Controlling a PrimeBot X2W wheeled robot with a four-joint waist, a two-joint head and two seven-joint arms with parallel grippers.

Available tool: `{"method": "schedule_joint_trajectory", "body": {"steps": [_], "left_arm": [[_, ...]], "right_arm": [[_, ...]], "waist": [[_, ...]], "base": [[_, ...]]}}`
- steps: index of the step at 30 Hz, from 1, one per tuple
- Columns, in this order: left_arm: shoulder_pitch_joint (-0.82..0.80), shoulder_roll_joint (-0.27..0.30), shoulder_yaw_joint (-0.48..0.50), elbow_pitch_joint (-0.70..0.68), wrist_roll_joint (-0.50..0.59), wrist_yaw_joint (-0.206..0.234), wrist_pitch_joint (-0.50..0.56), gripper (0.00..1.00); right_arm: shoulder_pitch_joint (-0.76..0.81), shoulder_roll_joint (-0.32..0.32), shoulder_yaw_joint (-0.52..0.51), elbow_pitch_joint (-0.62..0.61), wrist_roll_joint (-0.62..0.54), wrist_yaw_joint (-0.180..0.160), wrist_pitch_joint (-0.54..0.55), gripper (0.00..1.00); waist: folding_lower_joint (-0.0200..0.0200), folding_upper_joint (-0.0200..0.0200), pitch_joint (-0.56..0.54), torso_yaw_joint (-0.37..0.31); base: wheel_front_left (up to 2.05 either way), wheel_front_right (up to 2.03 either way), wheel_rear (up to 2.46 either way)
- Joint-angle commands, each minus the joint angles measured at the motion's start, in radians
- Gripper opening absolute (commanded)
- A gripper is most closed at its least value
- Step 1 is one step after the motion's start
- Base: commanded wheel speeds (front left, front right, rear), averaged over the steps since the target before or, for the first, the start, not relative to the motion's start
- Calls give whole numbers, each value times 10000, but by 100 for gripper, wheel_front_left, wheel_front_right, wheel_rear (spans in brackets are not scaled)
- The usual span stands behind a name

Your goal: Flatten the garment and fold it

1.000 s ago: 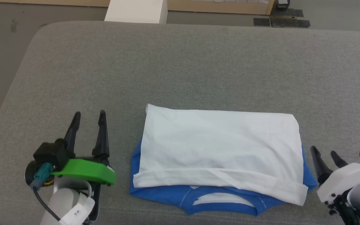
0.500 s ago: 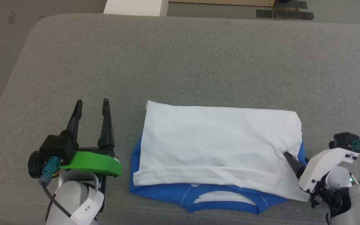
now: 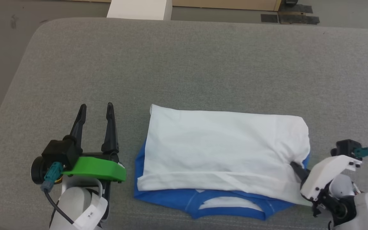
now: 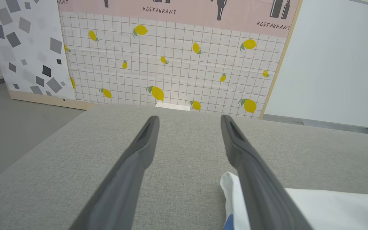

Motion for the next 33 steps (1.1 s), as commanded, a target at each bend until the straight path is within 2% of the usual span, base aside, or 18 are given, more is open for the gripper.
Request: {"method": "schedule_joint_trajectory", "body": {"steps": [1, 11, 16, 22, 29, 33], "left_arm": [[116, -44, 31, -7, 107, -41, -45, 100], [324, -80, 89, -100, 115, -63, -45, 100], [386, -86, 132, -83, 114, -99, -45, 100], [440, -94, 82, 56, 83, -175, -45, 100], [379, -102, 30, 120, 42, -228, -45, 100], [248, -108, 12, 98, 19, -242, -45, 100]], "right_arm": [[146, -55, -369, 0, -220, -21, -230, 0], [523, -55, -2811, -491, -2152, -21, -891, 0], [615, -55, -2883, -882, -2537, -21, -963, 0], [980, -55, -1660, -2432, -2356, -21, -559, 0], [1589, -55, 1055, -5462, -2195, -21, 782, 0], [1240, -55, 2620, -6058, -2440, -21, 1247, 0]], "waist": [[0, -1, -56, -30], [0, -1, -175, -100], [0, -1, -221, -150], [0, -1, -297, -153], [0, -1, -233, -121], [0, -1, -58, -70]], "base": [[0, 0, 0], [0, 0, 0], [0, 0, 0], [0, 0, 0], [0, 0, 0], [0, 0, 0]]}}
